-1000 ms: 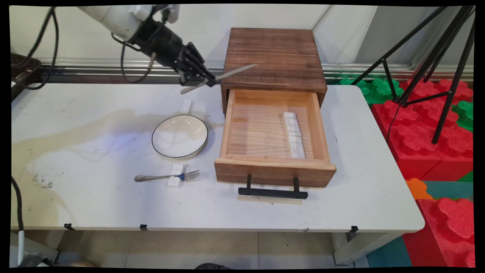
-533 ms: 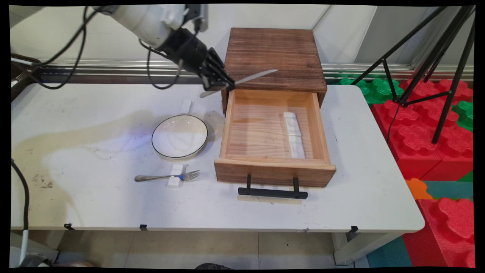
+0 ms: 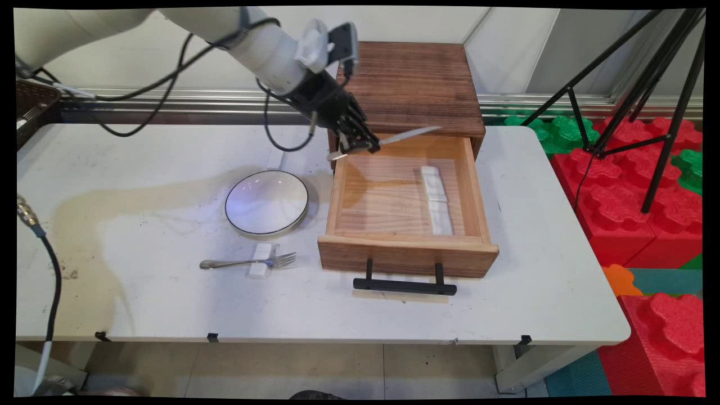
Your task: Place the picked object into the drawer
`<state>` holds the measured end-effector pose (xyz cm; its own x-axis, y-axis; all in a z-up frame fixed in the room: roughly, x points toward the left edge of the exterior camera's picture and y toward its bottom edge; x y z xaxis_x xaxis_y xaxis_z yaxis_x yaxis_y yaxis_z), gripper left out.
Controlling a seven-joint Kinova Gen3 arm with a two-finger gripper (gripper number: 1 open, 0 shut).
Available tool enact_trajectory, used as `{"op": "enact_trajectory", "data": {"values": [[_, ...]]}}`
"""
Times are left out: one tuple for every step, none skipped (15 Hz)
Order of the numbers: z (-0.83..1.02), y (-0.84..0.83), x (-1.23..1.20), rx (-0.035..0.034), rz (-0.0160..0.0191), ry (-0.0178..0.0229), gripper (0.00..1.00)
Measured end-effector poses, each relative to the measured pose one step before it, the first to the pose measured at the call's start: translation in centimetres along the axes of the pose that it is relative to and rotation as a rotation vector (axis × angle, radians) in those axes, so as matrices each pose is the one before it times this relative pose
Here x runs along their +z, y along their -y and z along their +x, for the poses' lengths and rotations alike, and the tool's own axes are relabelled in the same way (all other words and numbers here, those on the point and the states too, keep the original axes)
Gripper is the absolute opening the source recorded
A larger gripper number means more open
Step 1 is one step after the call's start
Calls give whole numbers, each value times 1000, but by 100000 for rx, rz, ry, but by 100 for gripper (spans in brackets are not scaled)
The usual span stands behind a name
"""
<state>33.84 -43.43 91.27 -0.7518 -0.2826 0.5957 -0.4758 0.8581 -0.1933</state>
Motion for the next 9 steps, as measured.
{"op": "enact_trajectory", "data": {"values": [[340, -113, 662, 33, -390, 294, 0], [280, -95, 510, 50, -306, 175, 0], [415, -146, 833, 3, -457, 406, 0], [270, -78, 543, 10, -322, 259, 0], [182, -56, 442, -30, -235, 238, 0], [309, -80, 760, -39, -416, 278, 0], [261, -44, 577, 67, -338, 81, 0], [247, -19, 484, 137, -223, -4, 0], [255, 4, 558, 156, -327, 61, 0]]}}
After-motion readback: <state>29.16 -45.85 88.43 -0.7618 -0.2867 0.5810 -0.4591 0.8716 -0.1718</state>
